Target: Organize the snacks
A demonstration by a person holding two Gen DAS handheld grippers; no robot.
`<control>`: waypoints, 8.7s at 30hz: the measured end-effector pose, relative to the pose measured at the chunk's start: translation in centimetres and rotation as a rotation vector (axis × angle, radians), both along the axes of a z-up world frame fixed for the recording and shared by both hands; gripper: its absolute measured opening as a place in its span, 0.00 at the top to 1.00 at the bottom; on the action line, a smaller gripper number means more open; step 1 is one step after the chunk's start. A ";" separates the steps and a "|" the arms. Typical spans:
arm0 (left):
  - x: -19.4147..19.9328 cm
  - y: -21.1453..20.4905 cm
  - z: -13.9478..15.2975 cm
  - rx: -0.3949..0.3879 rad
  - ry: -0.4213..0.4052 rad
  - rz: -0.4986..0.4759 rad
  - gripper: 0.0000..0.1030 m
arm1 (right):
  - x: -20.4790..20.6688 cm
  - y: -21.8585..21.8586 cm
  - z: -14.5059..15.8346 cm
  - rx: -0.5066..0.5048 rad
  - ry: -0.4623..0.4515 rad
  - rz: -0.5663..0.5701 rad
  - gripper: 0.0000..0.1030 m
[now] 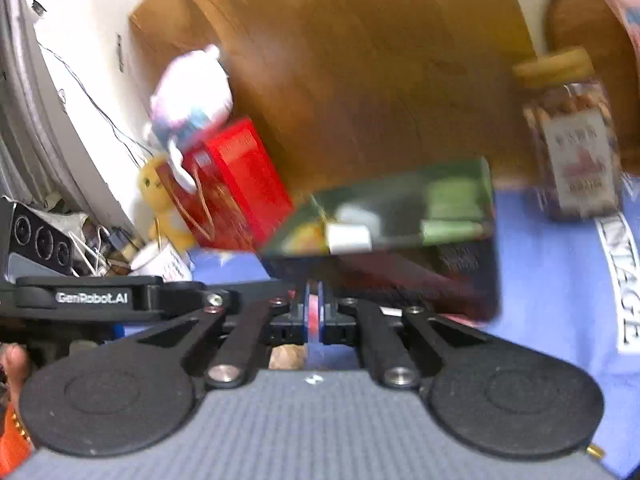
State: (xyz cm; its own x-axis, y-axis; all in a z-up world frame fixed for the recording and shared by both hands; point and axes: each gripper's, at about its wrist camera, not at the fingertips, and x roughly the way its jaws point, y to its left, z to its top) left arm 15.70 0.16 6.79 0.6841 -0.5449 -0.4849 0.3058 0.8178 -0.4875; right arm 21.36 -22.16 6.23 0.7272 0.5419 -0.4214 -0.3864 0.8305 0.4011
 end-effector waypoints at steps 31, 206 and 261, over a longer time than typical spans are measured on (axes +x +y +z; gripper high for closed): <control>2.2 -2.0 -7.5 0.178 0.171 0.009 0.59 | 1.6 -3.7 -5.8 -0.065 0.188 -0.074 0.58; -4.1 -8.7 -6.1 0.178 0.213 -0.323 0.61 | -14.8 -3.7 -6.0 -0.155 0.032 -0.153 0.54; -12.1 -3.4 -2.2 0.527 -0.085 0.222 0.50 | -16.5 -2.9 -3.2 0.150 0.026 -0.209 0.44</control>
